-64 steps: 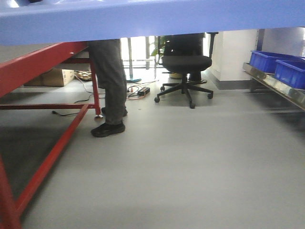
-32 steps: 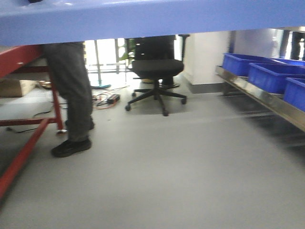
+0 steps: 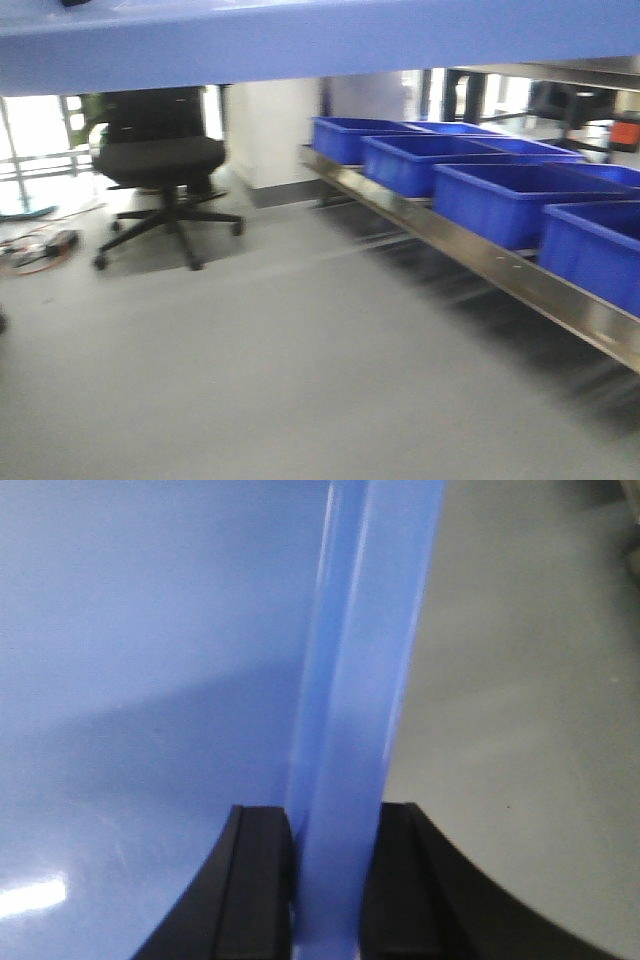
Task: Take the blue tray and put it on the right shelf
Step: 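Hold the tray raised while the base drives to the shelving rack, then raise the held tray above the upper metal shelf edge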
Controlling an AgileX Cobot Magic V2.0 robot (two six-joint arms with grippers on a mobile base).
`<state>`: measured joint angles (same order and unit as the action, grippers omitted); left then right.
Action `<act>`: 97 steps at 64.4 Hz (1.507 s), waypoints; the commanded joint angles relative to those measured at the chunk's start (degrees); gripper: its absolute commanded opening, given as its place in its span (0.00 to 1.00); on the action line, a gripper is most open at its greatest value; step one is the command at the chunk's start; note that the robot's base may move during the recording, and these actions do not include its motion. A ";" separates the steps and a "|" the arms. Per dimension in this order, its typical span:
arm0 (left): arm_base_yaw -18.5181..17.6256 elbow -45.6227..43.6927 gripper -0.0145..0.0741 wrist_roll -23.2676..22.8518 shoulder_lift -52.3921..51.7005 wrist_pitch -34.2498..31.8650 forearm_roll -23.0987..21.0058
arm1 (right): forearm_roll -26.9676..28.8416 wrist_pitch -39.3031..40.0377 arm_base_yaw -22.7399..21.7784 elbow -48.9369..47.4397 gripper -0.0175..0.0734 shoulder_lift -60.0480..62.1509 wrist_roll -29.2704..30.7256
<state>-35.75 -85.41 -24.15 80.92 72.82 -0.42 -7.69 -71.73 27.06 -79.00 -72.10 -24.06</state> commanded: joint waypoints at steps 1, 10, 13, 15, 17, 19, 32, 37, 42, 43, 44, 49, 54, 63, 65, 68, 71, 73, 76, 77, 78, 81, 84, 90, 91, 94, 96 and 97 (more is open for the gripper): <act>-1.13 -1.56 0.11 1.68 -1.51 3.80 -4.72 | 1.88 2.28 0.34 -1.66 0.25 1.32 1.27; -1.13 -1.56 0.11 1.68 -1.51 3.80 -4.72 | 1.88 2.28 0.34 -1.66 0.25 1.32 1.27; -1.13 -1.56 0.11 1.68 -1.51 3.80 -4.72 | 1.88 2.28 0.34 -1.66 0.25 1.32 1.27; -1.13 -1.56 0.11 1.68 -1.51 3.80 -4.72 | 1.88 2.28 0.34 -1.66 0.25 1.32 1.27; -1.13 -1.56 0.11 1.68 -1.51 3.80 -4.72 | 1.88 2.28 0.34 -1.66 0.25 1.32 1.27; -1.13 -1.56 0.11 1.68 -1.51 3.80 -4.72 | 1.88 2.28 0.34 -1.66 0.25 1.32 1.27; -1.13 -1.56 0.11 1.68 -1.51 3.80 -4.72 | 1.88 2.28 0.34 -1.66 0.25 1.32 1.27; -1.13 -1.56 0.11 1.68 -1.51 3.80 -4.72 | 1.88 2.28 0.34 -1.66 0.25 1.32 1.27; -1.13 -1.56 0.11 1.68 -1.51 3.80 -4.72 | 1.88 2.28 0.34 -1.66 0.25 1.32 1.27; -1.13 -1.56 0.11 1.68 -1.51 3.80 -4.72 | 1.88 2.28 0.34 -1.66 0.25 1.32 1.27; -1.13 -1.56 0.11 1.68 -1.51 3.80 -4.72 | 1.88 2.28 0.34 -1.66 0.25 1.32 1.27; -1.13 -1.56 0.11 1.68 -1.51 3.80 -4.72 | 1.88 2.28 0.34 -1.66 0.25 1.32 1.27; -1.13 -1.56 0.11 1.68 -1.51 3.80 -4.72 | 1.88 2.28 0.34 -1.66 0.25 1.32 1.27; -1.13 -1.56 0.11 1.68 -1.51 3.80 -4.72 | 1.88 2.28 0.34 -1.66 0.25 1.32 1.27; -1.13 -1.56 0.11 1.68 -1.51 3.80 -4.72 | 1.88 2.28 0.34 -1.66 0.25 1.32 1.27; -1.13 -1.56 0.11 1.68 -1.51 3.80 -4.72 | 1.88 2.28 0.34 -1.66 0.25 1.32 1.27; -1.13 -1.56 0.11 1.68 -1.51 3.80 -4.72 | 1.88 2.28 0.34 -1.66 0.25 1.32 1.27; -1.13 -1.56 0.11 1.68 -1.51 3.80 -4.72 | 1.88 2.28 0.34 -1.66 0.25 1.32 1.27; -1.13 -1.56 0.11 1.68 -1.51 3.80 -4.72 | 1.88 2.28 0.34 -1.66 0.25 1.32 1.27; -1.13 -1.56 0.11 1.68 -1.51 3.80 -4.72 | 1.88 2.28 0.34 -1.66 0.25 1.32 1.27; -1.13 -1.56 0.11 1.68 -1.51 3.80 -4.72 | 1.88 2.28 0.34 -1.66 0.25 1.32 1.27; -1.13 -1.56 0.11 1.68 -1.51 3.80 -4.72 | 1.88 2.28 0.34 -1.66 0.25 1.32 1.27; -1.13 -1.56 0.11 1.68 -1.51 3.80 -4.72 | 1.88 2.28 0.34 -1.66 0.25 1.32 1.27; -1.13 -1.56 0.11 1.68 -1.51 3.80 -4.72 | 1.88 2.23 0.34 -1.66 0.25 1.32 1.27; -1.13 -1.56 0.11 1.68 -1.51 3.80 -4.72 | 1.88 2.23 0.34 -1.66 0.25 1.32 1.27; -1.13 -1.56 0.11 1.68 -1.51 3.80 -4.72 | 1.88 2.23 0.34 -1.66 0.25 1.32 1.27; -1.13 -1.56 0.11 1.68 -1.51 3.80 -4.72 | 1.88 2.23 0.34 -1.66 0.25 1.32 1.27; -1.13 -1.56 0.11 1.68 -1.51 3.80 -4.72 | 1.88 2.23 0.34 -1.66 0.25 1.32 1.27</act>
<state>-35.75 -85.29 -24.15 80.92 72.82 -0.88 -7.91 -71.73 26.94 -79.00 -72.10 -24.06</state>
